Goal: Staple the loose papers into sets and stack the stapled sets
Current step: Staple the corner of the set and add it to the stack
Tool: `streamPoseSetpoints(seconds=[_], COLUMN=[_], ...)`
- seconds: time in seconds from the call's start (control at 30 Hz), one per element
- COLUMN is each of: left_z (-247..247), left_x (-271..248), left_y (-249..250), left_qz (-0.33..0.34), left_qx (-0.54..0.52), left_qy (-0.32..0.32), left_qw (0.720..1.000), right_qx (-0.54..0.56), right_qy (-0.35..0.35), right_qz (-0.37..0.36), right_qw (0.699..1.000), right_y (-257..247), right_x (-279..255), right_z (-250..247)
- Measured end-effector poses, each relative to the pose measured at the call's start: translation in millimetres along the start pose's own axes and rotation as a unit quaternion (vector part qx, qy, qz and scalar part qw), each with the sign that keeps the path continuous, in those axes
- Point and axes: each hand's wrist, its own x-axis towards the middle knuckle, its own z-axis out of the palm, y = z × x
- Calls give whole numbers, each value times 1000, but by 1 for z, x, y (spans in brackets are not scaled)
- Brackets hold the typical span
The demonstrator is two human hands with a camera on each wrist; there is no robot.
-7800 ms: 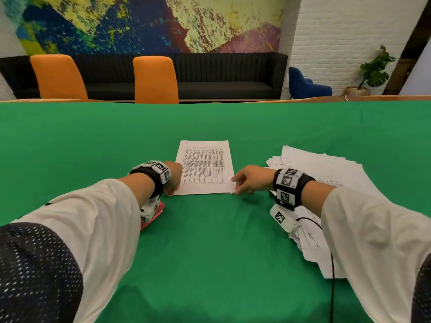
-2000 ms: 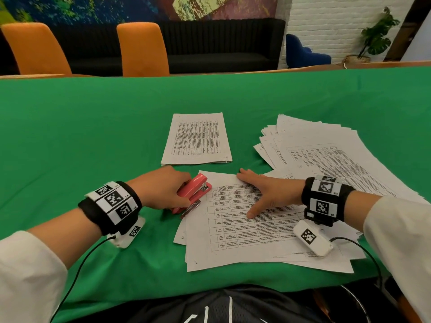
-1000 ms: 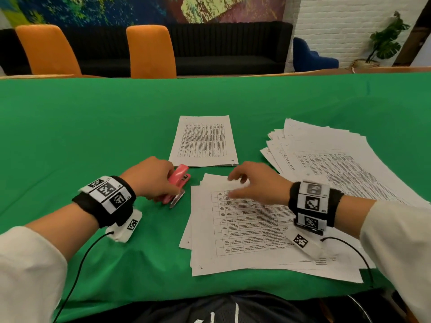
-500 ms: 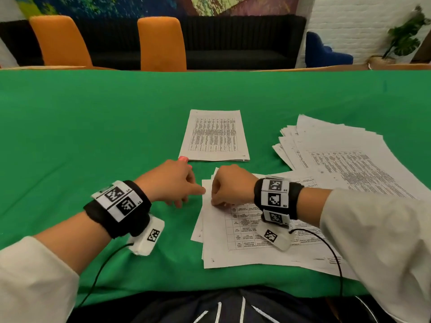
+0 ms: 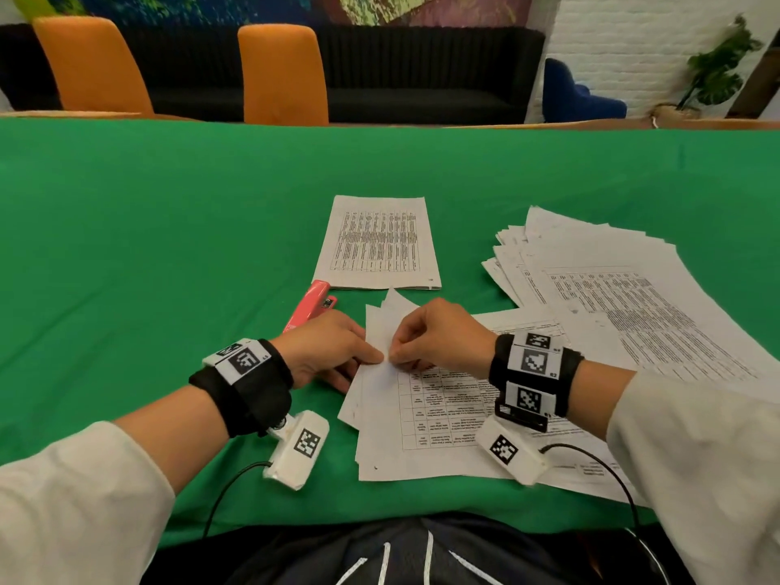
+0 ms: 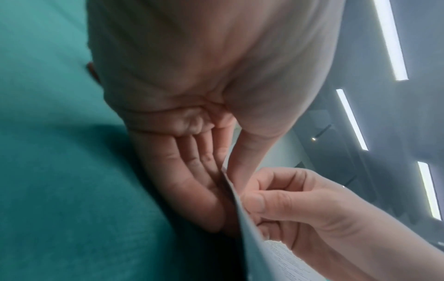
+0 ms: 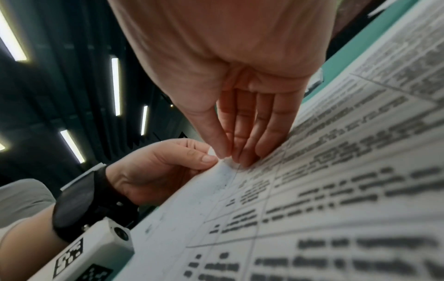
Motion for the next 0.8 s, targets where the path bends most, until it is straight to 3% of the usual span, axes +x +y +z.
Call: streamPoseSetpoints(seconds=[0.57,0.8], left_z=[-6,-5], left_x=[6,7], left_y=[-3,-4], left_qz=[-55,-27], left_qx=[-88,-36], left_qy=[-41,-22], left_qw=[994,999], right_qx=[-27,-5], right_qy=[5,3], right_qz=[-3,13], right_qw=[1000,1000], right_y=[-5,-1], right_x=[-2,-1], right_z=[1,4])
